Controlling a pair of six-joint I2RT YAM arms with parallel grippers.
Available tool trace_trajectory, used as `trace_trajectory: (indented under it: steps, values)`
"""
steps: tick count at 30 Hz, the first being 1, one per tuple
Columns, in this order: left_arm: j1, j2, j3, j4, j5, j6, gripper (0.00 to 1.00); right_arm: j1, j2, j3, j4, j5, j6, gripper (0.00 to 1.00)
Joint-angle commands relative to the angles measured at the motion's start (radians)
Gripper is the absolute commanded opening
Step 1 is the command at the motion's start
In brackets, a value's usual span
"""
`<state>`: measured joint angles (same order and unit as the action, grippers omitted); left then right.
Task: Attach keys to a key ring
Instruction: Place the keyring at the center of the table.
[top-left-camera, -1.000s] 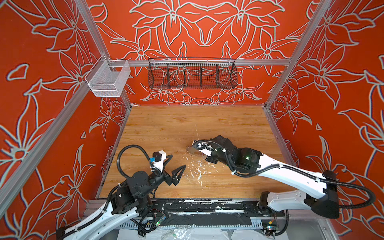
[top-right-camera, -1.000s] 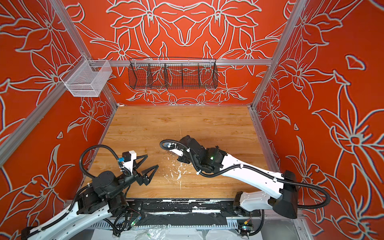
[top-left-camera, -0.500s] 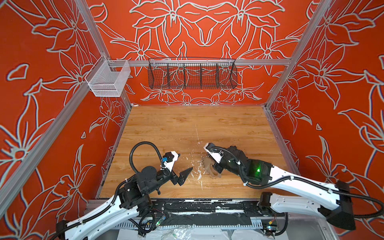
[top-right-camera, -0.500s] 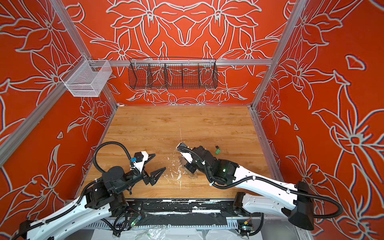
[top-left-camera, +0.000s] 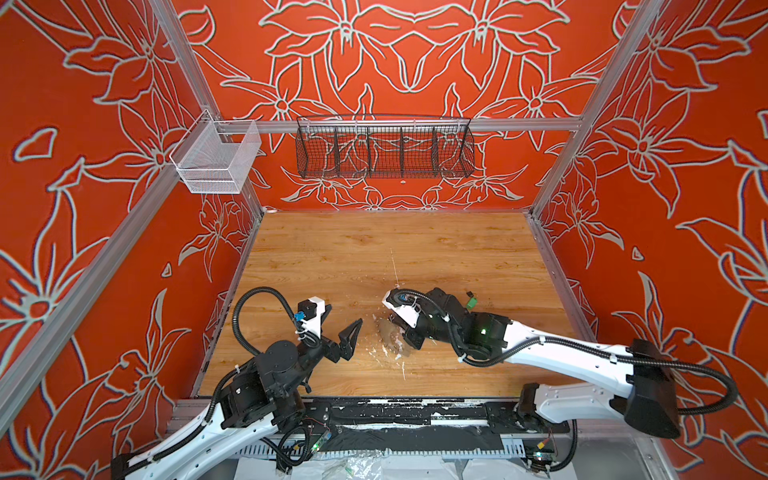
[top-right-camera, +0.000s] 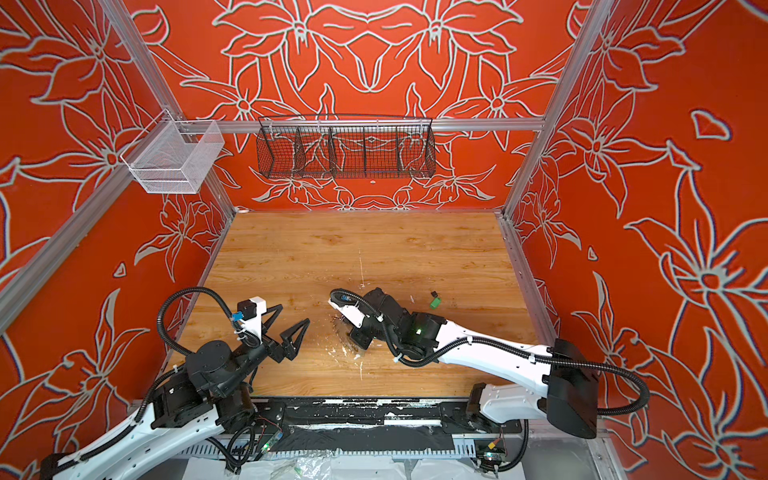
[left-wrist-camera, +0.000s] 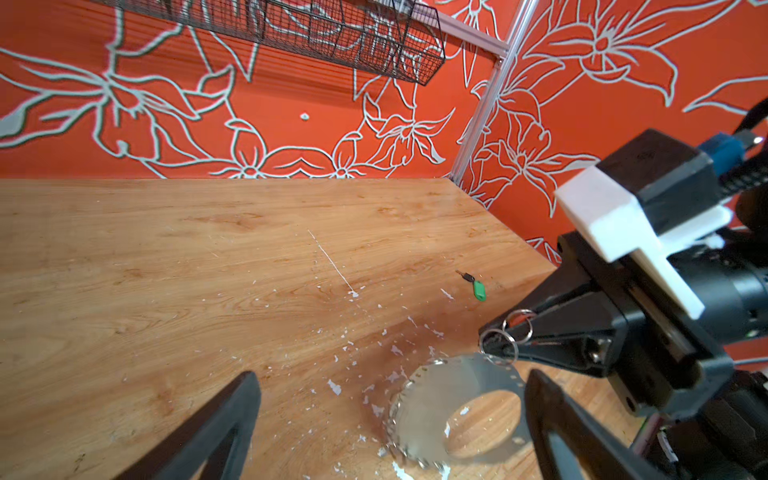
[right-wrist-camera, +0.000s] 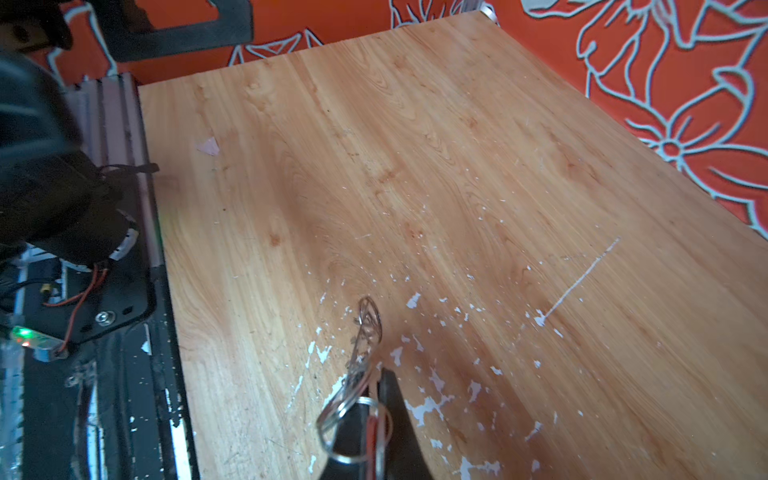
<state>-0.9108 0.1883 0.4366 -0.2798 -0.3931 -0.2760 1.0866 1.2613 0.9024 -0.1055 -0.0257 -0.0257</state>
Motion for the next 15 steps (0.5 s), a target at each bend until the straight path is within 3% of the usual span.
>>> trace_trajectory:
  steps: [1,7,11,15]
  values:
    - [-0.002,-0.034,0.018,-0.035,-0.051,-0.021,0.98,0.015,0.010,0.032,0.064,-0.059,0.025,0.00]
    - [-0.002,-0.021,-0.002,-0.007,-0.021,-0.015,0.98,0.022,0.023,-0.053,0.079,-0.035,0.048,0.00]
    - [-0.002,0.030,-0.004,0.031,-0.004,-0.010,0.99,0.020,0.030,-0.105,0.103,0.092,0.033,0.00]
    - [-0.002,0.092,0.007,0.073,0.015,-0.010,0.99,-0.016,0.075,-0.050,0.076,0.137,-0.035,0.00]
